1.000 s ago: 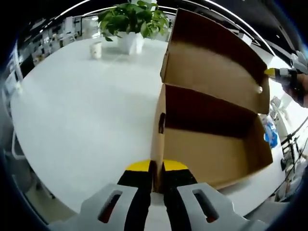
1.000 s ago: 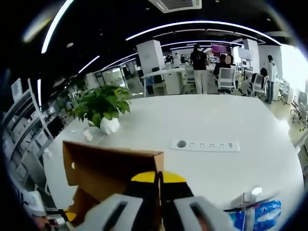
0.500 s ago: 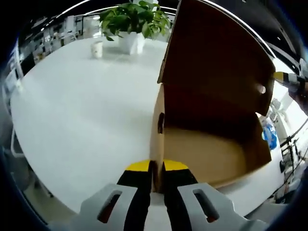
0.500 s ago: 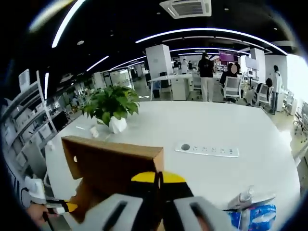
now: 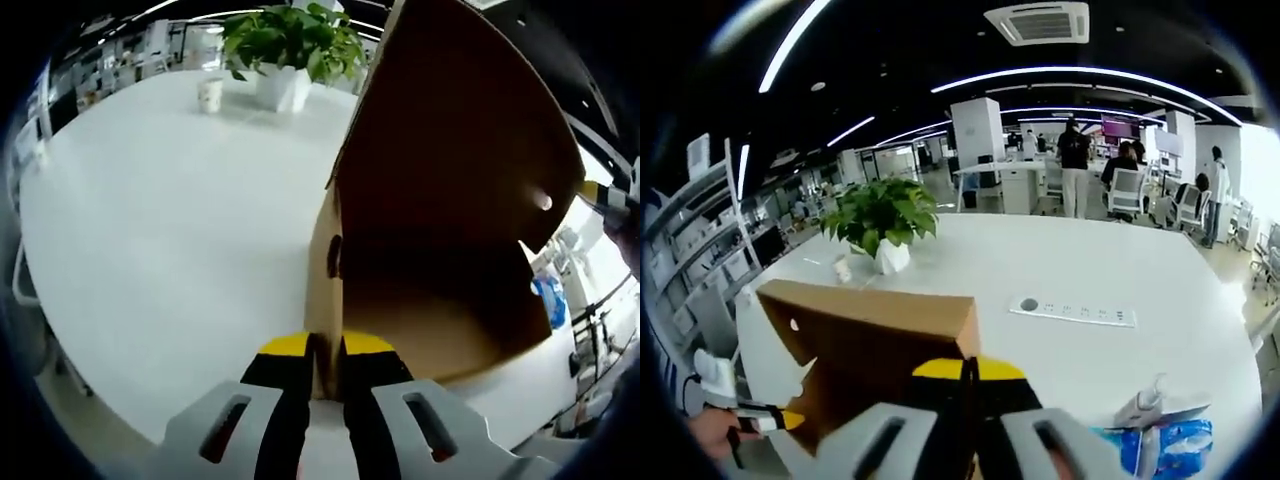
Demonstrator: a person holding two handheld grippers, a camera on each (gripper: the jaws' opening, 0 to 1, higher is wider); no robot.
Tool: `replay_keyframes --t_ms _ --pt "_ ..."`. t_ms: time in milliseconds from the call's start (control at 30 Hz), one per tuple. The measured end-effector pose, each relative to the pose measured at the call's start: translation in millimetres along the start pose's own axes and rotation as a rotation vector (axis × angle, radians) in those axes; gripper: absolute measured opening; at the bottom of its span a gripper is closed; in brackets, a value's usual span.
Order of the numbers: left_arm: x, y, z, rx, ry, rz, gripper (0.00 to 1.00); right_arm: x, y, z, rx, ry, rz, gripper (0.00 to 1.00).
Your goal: Operate the shoe box by opening the lid, removing the specified soft item, and placing it in the target area until the item is outside and the box remains undamaged.
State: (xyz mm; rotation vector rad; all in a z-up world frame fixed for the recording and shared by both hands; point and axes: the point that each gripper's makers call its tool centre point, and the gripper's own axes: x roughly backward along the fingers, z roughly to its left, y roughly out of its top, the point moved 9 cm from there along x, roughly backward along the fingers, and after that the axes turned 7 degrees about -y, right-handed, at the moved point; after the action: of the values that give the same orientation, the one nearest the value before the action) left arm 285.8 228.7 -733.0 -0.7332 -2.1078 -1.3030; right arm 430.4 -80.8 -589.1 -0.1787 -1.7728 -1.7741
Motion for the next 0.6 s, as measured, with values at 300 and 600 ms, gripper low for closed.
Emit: replay_keyframes --t_ms 300,600 --pt "-1.2 1.9 1.5 -0.006 -0.012 -0.004 0.08 14.8 -18.4 4.2 -0.028 -0.035 -0.042 0.0" --pt "-1.5 1.5 2.3 -0.023 -0.017 -0.006 0.08 20.3 -32.9 2.0 0.01 -0.051 -0.05 0.0"
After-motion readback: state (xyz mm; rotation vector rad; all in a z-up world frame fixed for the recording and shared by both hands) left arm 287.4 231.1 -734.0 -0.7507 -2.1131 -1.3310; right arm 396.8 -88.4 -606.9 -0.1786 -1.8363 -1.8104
